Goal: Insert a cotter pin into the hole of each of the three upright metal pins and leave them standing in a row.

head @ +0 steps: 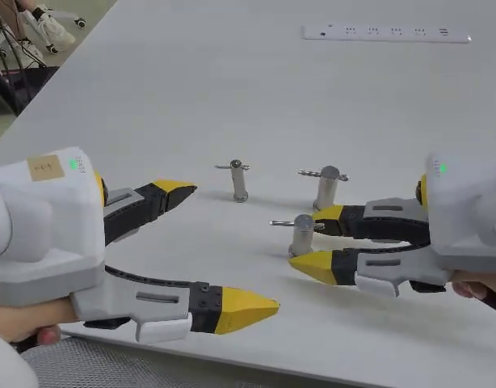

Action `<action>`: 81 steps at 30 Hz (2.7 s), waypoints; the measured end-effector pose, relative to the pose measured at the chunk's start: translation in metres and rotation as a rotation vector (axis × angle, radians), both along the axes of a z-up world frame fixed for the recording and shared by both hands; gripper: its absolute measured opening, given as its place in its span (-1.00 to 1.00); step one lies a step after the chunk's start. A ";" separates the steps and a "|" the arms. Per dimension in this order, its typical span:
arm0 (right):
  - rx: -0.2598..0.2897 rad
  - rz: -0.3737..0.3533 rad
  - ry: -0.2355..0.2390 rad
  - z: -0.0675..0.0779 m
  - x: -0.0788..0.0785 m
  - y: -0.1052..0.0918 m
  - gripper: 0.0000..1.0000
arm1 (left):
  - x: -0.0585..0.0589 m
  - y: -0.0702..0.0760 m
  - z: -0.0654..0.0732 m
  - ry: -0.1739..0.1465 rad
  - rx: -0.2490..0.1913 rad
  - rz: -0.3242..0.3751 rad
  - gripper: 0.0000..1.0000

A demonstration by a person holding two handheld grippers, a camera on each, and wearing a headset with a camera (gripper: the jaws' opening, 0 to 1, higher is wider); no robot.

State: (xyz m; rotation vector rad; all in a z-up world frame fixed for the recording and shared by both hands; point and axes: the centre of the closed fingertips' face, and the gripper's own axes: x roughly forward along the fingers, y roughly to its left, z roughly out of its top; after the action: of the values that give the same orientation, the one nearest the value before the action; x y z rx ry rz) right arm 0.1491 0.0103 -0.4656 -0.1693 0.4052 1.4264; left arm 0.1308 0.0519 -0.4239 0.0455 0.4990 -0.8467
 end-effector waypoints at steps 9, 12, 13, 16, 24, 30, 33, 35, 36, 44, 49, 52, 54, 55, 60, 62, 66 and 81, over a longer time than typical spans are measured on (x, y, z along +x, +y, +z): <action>0.090 -0.011 0.000 0.006 0.006 0.007 -0.78 | -0.006 0.005 -0.004 0.021 0.053 -0.008 0.98; 0.104 -0.004 -0.010 0.006 0.007 0.006 -0.79 | -0.008 0.004 -0.003 0.026 0.063 -0.016 0.98; 0.105 0.002 -0.022 0.006 0.007 0.006 -0.80 | -0.008 0.004 -0.003 0.027 0.063 -0.016 0.98; 0.106 0.010 -0.043 0.006 0.007 0.005 -0.81 | -0.009 0.003 -0.003 0.033 0.061 -0.014 0.98; 0.107 0.049 -0.074 0.010 0.002 0.003 -0.84 | -0.012 0.000 -0.004 0.049 0.055 -0.016 0.98; 0.141 0.085 -0.074 0.027 -0.010 -0.004 -0.85 | -0.010 0.002 -0.002 0.055 0.043 0.002 0.98; 0.149 0.085 -0.074 0.035 -0.009 -0.015 -0.85 | -0.009 0.002 -0.002 0.053 0.043 0.005 0.98; 0.158 0.082 -0.072 0.041 -0.007 -0.026 -0.85 | -0.009 0.003 -0.002 0.055 0.043 0.009 0.98; 0.158 0.079 -0.074 0.044 -0.005 -0.033 -0.84 | -0.009 0.005 -0.002 0.057 0.041 0.019 0.98; 0.120 0.028 -0.105 0.051 0.022 -0.078 -0.84 | -0.011 0.012 -0.006 0.080 0.048 0.035 0.98; 0.099 -0.001 -0.107 0.049 0.036 -0.099 -0.84 | -0.010 0.014 -0.003 0.080 0.042 0.044 0.97; 0.092 -0.021 -0.113 0.048 0.043 -0.107 -0.84 | -0.010 0.015 -0.004 0.086 0.047 0.042 0.97; 0.095 -0.040 -0.115 0.047 0.049 -0.111 -0.84 | -0.012 0.016 -0.006 0.094 0.054 0.042 0.97; 0.097 -0.046 -0.113 0.046 0.051 -0.112 -0.84 | -0.012 0.016 -0.007 0.095 0.055 0.043 0.97; 0.086 -0.060 -0.111 0.036 0.062 -0.117 -0.84 | -0.016 0.018 -0.010 0.124 0.047 0.051 0.97; 0.085 -0.064 -0.107 0.031 0.067 -0.119 -0.84 | -0.017 0.018 -0.011 0.125 0.049 0.055 0.97; 0.084 -0.073 -0.100 0.025 0.073 -0.121 -0.84 | -0.017 0.019 -0.011 0.131 0.050 0.067 0.97; 0.098 -0.076 -0.090 0.010 0.081 -0.123 -0.84 | -0.020 0.025 -0.015 0.155 0.065 0.079 0.97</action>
State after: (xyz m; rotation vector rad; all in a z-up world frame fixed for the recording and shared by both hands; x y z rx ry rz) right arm 0.2302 -0.1127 -0.4555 -0.1369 0.2647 1.3553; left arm 0.1108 0.0769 -0.4392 0.0193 0.6700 -0.7599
